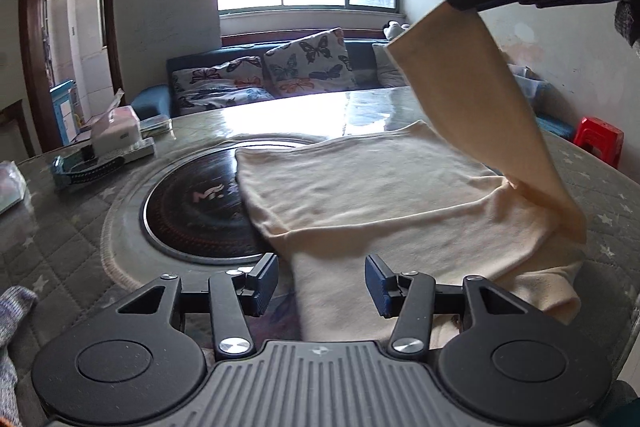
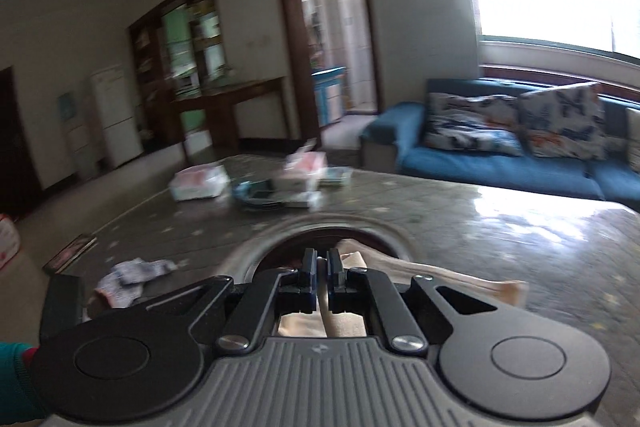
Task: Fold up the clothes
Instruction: 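Lift the held side edge and fold it over the body with the right gripper, then open the right gripper and withdraw it from the folded side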
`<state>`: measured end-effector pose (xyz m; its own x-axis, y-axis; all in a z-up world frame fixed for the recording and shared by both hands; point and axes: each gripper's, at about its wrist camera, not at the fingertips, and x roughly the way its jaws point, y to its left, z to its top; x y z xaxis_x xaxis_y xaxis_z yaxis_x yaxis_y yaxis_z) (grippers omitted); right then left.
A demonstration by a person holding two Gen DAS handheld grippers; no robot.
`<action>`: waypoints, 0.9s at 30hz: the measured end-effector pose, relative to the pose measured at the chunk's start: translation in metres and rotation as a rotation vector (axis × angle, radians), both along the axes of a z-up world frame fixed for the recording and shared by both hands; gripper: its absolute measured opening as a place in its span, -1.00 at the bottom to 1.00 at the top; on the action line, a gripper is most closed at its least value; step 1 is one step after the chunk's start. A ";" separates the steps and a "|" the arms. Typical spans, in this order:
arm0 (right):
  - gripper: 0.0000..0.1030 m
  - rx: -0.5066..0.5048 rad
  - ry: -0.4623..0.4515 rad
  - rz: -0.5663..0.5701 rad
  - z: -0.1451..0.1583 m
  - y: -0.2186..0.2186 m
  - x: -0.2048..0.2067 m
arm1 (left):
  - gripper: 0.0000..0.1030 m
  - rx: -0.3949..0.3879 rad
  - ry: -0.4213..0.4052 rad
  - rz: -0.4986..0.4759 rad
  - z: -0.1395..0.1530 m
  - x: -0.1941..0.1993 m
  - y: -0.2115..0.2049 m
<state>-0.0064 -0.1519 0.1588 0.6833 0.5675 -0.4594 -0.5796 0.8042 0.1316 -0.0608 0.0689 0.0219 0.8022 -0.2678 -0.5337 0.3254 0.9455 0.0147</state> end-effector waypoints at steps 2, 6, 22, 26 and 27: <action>-0.92 -0.006 0.015 0.034 -0.003 0.014 0.000 | 0.00 -0.003 0.001 0.011 -0.001 -0.002 0.005; -0.90 -0.010 0.045 0.092 -0.010 0.035 -0.003 | 0.00 -0.005 0.003 0.027 -0.003 -0.005 0.012; -0.79 -0.218 0.117 -0.056 -0.040 -0.026 -0.006 | -0.05 0.002 -0.004 -0.070 -0.001 0.001 -0.007; -0.79 -0.272 0.163 -0.098 -0.061 -0.044 -0.006 | -0.12 0.011 0.004 -0.099 -0.003 0.007 -0.015; -0.79 -0.283 0.176 -0.110 -0.068 -0.049 -0.006 | -0.22 0.013 0.010 -0.103 -0.004 0.008 -0.017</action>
<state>-0.0124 -0.2008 0.0906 0.6294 0.3281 -0.7044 -0.4759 0.8793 -0.0157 -0.0530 0.0522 0.0175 0.7655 -0.3415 -0.5453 0.4210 0.9067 0.0232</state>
